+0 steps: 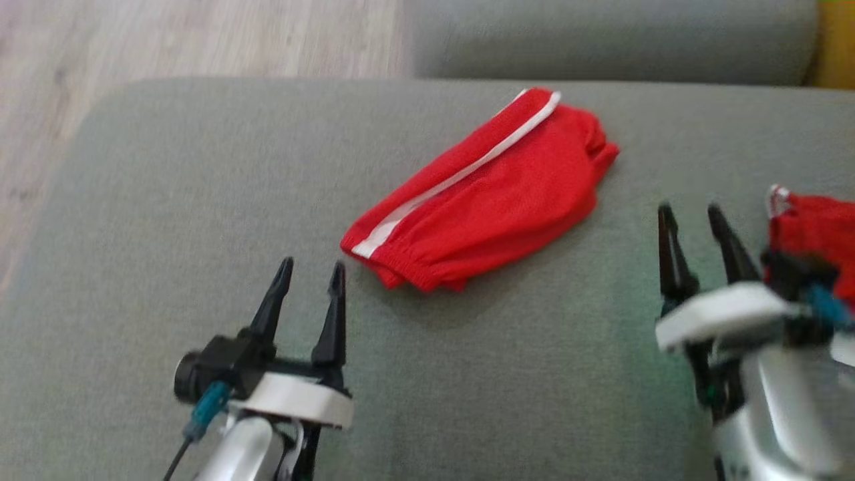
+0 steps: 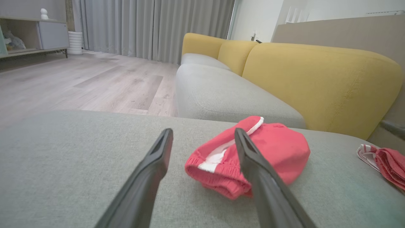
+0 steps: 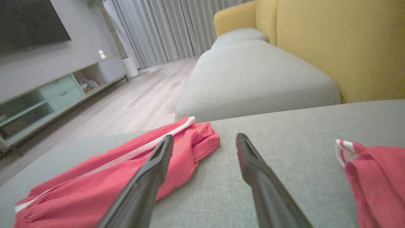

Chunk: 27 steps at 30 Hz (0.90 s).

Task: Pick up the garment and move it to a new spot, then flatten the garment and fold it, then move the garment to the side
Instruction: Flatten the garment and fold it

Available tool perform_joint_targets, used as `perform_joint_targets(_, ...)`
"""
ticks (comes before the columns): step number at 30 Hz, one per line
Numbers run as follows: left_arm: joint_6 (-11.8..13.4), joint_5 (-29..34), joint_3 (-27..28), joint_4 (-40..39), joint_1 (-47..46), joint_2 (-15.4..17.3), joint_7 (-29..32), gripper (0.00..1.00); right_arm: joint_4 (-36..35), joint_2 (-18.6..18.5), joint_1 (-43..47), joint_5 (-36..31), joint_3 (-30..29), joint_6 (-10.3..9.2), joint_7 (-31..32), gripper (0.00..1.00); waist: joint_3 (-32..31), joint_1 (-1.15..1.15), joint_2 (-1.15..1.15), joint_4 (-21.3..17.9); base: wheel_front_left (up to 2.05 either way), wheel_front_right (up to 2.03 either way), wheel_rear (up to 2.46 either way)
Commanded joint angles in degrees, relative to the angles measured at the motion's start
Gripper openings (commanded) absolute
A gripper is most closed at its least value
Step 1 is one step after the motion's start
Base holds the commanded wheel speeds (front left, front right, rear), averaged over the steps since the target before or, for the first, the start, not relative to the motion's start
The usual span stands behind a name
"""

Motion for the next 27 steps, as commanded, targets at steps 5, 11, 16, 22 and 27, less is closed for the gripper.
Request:
perform_joint_targets(5,-2.7,2.5,3.0,-0.3,-6.0,-2.6,-0.6,1.00,6.4,-0.2,-15.1,-3.5,-3.3,-0.04,8.4,1.00,8.0,-0.01,0.00,5.0,0.00,0.00,0.00)
perform_joint_targets(11,-4.9,4.0,3.1,0.8,-8.2,-4.6,-0.6,1.00,17.3,-0.2,-25.9,-5.4,-9.4,-0.04,13.6,1.00,11.3,-0.01,0.00,8.5,0.00,0.00,0.00)
perform_joint_targets(16,-6.5,5.2,2.1,1.5,-10.0,-5.9,-0.6,1.00,26.5,-1.3,-34.3,-11.2,-15.6,-0.04,15.0,1.00,13.5,-0.01,0.00,11.7,0.00,0.00,0.00)
perform_joint_targets(22,-7.3,5.1,0.3,2.1,-11.1,-6.4,-0.6,1.00,35.5,-4.2,-39.5,-18.7,-20.6,-0.04,15.8,1.00,14.9,-0.01,0.00,14.6,0.00,0.00,0.00)
perform_joint_targets(27,-6.7,3.4,-1.5,1.5,-11.4,-6.4,-0.6,1.00,41.0,-5.1,-41.2,-24.8,-22.9,-0.04,18.0,1.00,15.4,-0.01,0.00,15.6,0.00,0.00,0.00)
